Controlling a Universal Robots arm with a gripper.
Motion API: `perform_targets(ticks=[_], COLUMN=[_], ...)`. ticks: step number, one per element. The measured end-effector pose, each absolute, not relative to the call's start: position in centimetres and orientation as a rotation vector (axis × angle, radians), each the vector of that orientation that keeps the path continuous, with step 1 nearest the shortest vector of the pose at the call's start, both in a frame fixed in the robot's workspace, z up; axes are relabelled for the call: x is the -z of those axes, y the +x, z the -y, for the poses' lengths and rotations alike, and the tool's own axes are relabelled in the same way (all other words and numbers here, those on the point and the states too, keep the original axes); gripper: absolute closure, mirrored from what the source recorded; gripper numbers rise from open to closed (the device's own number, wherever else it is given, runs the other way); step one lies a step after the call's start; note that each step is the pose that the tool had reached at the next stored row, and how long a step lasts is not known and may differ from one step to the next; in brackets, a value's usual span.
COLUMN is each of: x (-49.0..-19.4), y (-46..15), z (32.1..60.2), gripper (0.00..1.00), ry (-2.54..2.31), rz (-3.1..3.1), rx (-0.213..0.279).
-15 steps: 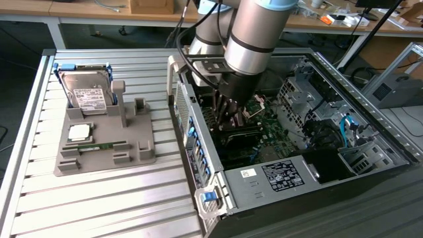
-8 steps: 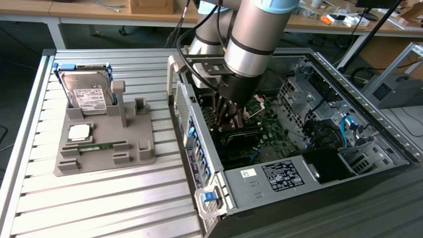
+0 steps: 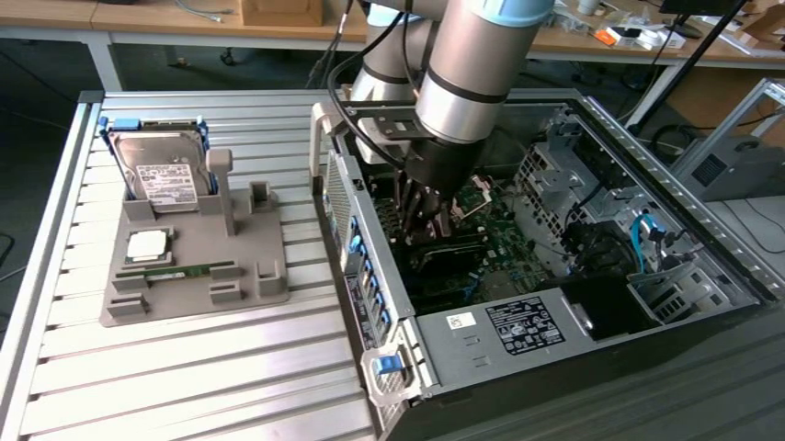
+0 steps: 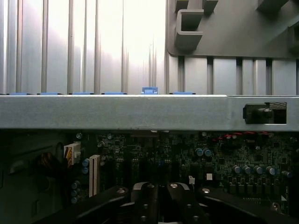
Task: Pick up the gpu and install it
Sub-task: 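Press down on the gpu until it lock into place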
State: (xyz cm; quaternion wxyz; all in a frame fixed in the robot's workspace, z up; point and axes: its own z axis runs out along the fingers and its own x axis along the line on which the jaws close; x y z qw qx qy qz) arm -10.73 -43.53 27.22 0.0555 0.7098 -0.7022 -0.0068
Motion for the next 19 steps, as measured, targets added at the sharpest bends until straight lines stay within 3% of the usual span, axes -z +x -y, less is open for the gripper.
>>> perform_targets(ticks=[19], x=[-27.58], y=[-10.71], z=[43.29], gripper=[0.89], ry=[2.156], rz=[2.133], rx=[0.022])
